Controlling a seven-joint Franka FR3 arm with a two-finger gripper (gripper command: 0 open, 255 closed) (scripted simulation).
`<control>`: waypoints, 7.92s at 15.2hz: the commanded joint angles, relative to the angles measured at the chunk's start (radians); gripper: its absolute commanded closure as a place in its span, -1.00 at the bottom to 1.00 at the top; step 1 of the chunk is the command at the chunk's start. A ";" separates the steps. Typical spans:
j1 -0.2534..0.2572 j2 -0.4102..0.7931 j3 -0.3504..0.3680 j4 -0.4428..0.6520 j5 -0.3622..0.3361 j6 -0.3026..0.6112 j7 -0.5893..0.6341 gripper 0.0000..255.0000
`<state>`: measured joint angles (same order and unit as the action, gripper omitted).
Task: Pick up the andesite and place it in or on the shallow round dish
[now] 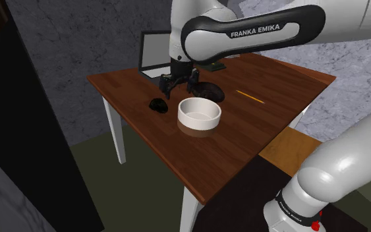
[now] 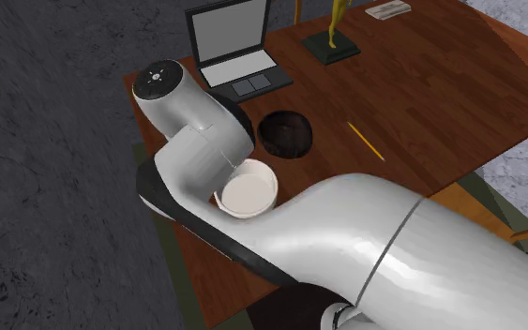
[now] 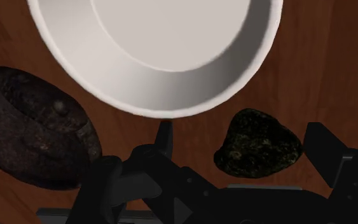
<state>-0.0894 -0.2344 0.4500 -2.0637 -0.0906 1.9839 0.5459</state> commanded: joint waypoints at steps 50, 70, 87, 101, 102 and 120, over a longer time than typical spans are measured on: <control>0.456 0.729 -0.023 0.486 -1.061 -0.514 0.428 -1.00; 0.444 0.721 -0.025 0.476 -1.063 -0.503 0.423 1.00; 0.454 0.653 -0.016 0.584 -1.051 -0.590 0.276 1.00; 0.448 0.597 -0.016 0.651 -1.051 -0.637 0.165 1.00; 0.423 0.557 -0.017 0.599 -1.039 -0.610 0.166 1.00; 0.142 0.005 -0.240 -0.032 -0.976 -0.107 0.010 1.00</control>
<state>0.0707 -0.1985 0.2392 -2.0677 -1.0594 1.8343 0.5805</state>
